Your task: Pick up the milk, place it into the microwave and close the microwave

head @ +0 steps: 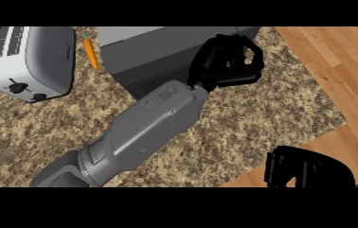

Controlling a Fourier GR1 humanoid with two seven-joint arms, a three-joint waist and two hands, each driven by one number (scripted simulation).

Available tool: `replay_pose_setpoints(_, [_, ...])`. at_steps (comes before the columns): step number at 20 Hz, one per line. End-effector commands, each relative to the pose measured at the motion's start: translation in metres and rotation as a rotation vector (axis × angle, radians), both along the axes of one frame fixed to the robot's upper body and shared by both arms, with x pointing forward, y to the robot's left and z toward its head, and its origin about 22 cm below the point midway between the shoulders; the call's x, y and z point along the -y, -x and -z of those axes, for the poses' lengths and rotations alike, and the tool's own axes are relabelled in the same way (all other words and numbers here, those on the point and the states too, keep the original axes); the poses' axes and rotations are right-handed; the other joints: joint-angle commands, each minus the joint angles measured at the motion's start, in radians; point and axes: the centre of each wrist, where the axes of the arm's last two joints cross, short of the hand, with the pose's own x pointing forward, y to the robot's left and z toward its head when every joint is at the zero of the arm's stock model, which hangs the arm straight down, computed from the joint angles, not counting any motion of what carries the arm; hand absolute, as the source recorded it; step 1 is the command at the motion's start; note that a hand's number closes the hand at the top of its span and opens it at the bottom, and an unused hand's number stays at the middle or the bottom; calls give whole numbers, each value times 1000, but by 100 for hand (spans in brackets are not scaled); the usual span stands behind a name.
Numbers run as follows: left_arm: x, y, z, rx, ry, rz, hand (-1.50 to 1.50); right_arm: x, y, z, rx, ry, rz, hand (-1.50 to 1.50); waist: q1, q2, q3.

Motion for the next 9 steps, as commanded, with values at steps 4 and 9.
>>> replay_pose_setpoints(4, [-57, -17, 71, -223, 17, -181, 150, -12, 20, 0, 4, -24, 13, 150, 45, 18, -13])
replay_pose_setpoints(9, [-58, -17, 75, -210, 34, -131, 150, -24, 33, 4, -6, -40, 26, 150, 75, 16, -11])
